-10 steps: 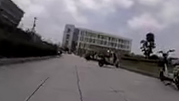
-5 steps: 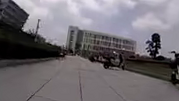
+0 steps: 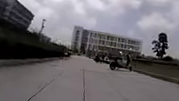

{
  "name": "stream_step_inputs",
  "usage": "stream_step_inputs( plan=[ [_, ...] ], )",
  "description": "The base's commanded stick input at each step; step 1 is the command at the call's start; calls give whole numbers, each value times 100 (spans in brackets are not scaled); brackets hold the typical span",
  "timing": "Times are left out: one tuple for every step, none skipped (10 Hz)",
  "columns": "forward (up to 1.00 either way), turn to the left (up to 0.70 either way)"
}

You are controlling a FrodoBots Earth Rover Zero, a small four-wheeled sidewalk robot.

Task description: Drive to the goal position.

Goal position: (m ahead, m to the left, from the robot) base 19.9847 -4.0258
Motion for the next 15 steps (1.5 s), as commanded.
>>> stream_step_inputs(
  plan=[
    [70, 0],
    [70, 0],
    [70, 0],
    [70, 2],
    [70, 9],
    [70, 13],
    [70, 14],
    [70, 14],
    [70, 8],
    [70, 0],
    [70, 0],
    [70, 0],
    [70, 0],
    [70, 0],
    [70, 0]
  ],
)
